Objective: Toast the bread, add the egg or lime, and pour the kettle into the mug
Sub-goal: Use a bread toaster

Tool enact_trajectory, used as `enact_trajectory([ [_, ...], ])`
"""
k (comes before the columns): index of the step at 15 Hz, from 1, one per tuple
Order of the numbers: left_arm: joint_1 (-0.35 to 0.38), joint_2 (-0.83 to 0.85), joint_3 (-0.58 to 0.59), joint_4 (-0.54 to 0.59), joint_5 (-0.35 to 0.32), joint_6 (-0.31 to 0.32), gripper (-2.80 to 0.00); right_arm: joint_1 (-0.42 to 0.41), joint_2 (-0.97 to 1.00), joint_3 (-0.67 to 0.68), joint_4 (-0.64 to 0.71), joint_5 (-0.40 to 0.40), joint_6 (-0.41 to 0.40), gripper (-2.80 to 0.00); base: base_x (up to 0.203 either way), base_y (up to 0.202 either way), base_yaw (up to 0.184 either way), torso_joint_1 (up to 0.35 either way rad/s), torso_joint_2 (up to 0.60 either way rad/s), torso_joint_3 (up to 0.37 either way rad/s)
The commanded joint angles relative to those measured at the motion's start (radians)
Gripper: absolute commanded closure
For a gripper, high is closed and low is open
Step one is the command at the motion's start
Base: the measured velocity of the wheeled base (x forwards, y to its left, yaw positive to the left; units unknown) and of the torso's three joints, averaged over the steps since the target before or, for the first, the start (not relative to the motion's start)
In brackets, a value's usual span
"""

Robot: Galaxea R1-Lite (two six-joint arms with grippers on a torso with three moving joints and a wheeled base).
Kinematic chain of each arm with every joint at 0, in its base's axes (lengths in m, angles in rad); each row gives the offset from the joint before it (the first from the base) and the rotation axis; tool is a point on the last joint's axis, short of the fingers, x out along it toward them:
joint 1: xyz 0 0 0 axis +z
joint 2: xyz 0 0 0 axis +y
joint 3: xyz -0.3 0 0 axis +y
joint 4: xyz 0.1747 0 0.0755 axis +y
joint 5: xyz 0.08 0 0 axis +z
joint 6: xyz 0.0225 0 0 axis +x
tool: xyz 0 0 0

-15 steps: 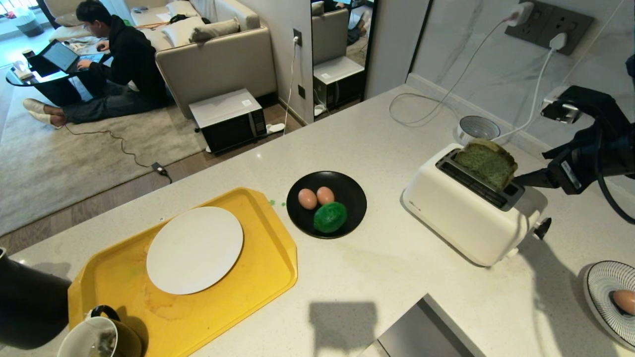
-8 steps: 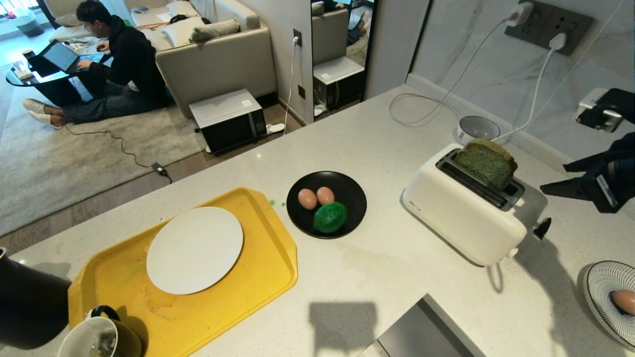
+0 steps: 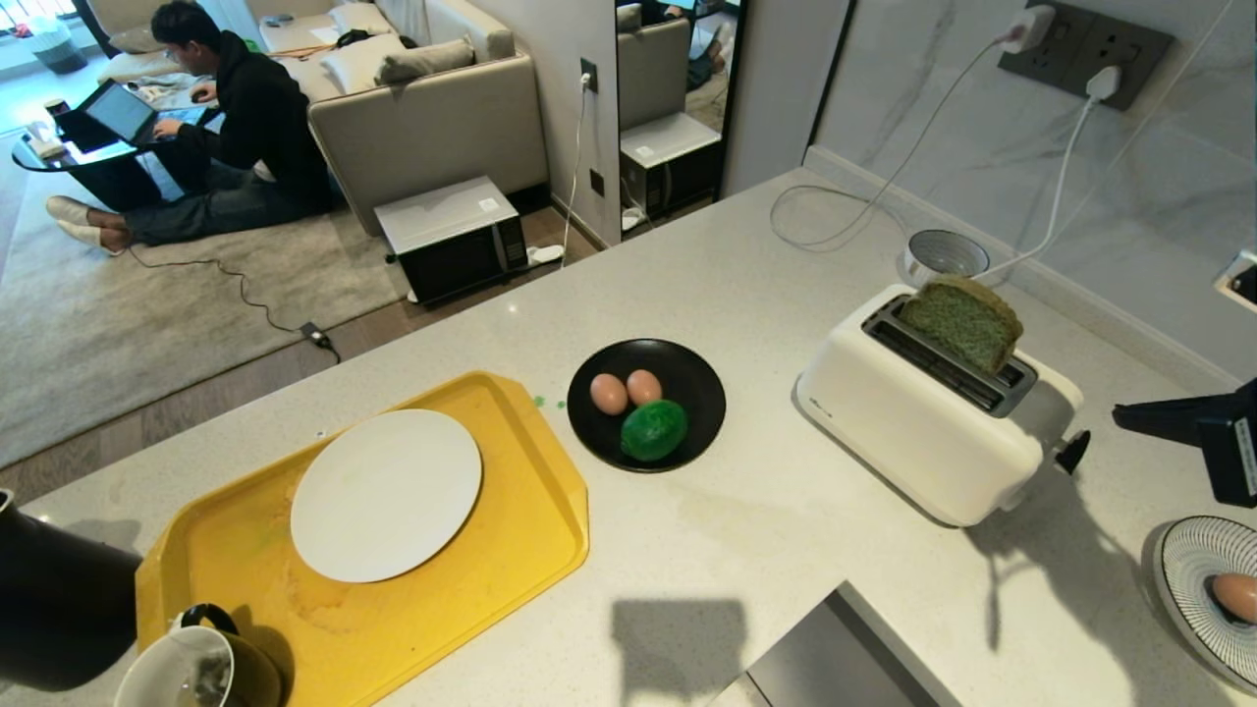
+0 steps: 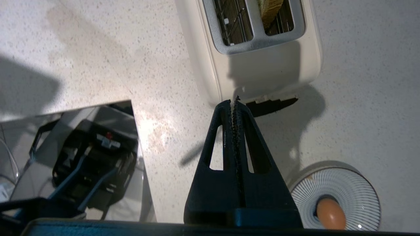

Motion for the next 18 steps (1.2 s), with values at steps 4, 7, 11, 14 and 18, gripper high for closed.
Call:
enact_trajectory([
  [4,0.0,0.001,0.0,-0.001,0.0,0.0,0.0,-0.019,0.077,0.239,-0.383,0.032,0.009,0.0,0.0,0.0,0.0,0.0,0.0,0.0],
  [7,0.0,0.001,0.0,-0.001,0.0,0.0,0.0,-0.085,0.126,0.276,-0.448,0.034,0.006,0.0,0.0,0.0,0.0,0.0,0.0,0.0],
  [11,0.0,-0.001,0.0,-0.001,0.0,0.0,0.0,-0.168,0.167,0.264,-0.454,0.059,0.006,0.0,0.0,0.0,0.0,0.0,0.0,0.0],
  [14,0.0,0.001,0.0,-0.001,0.0,0.0,0.0,-0.173,0.19,0.261,-0.455,0.079,0.001,0.0,0.0,0.0,0.0,0.0,0.0,0.0],
  [18,0.0,0.001,0.0,-0.001,0.0,0.0,0.0,-0.172,0.217,0.25,-0.455,0.1,-0.015,0.0,0.0,0.0,0.0,0.0,0.0,0.0],
])
